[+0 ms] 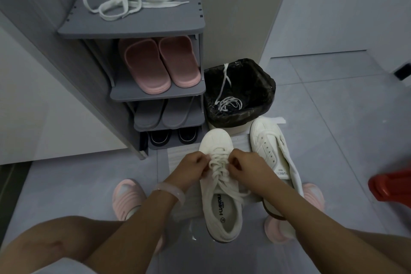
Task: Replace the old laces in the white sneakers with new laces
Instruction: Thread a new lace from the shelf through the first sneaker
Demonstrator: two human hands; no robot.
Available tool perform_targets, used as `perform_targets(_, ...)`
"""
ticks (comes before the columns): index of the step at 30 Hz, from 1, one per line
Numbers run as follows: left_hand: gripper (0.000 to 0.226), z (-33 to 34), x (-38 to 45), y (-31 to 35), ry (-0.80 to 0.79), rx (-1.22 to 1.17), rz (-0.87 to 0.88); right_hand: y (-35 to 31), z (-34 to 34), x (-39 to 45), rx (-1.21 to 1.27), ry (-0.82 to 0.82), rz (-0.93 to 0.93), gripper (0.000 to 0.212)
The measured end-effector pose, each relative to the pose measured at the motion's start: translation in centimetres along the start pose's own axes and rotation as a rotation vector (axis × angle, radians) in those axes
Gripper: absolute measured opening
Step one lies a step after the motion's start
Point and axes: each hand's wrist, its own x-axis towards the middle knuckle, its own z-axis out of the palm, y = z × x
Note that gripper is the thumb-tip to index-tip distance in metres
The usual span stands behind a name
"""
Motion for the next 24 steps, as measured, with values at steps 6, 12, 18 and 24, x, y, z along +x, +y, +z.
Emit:
perform_targets(6,0.026,-0.2,0.0,-0.4,-0.023,0.027,0.026,0.0,0.2,0.1,-0.020,-0.005,-0.016,0.009)
perform_targets(12,0.011,0.0,0.0,-0.2,0.068,0.309,0.228,0.3,0.0,0.5,0.095,0.011,0.043,0.013)
perform_targets(18,0.009,0.7,0.3,0.0,0.050,0.590,0.369,-0.2,1.3,1.1,-0.267,0.050,-0.071,0.017)
perform_targets(24,0.010,0.1,0.3,0.2,-0.002,0.504,0.303,-0.2,1.4,1.3,-0.224,0.050,-0.034,0.005)
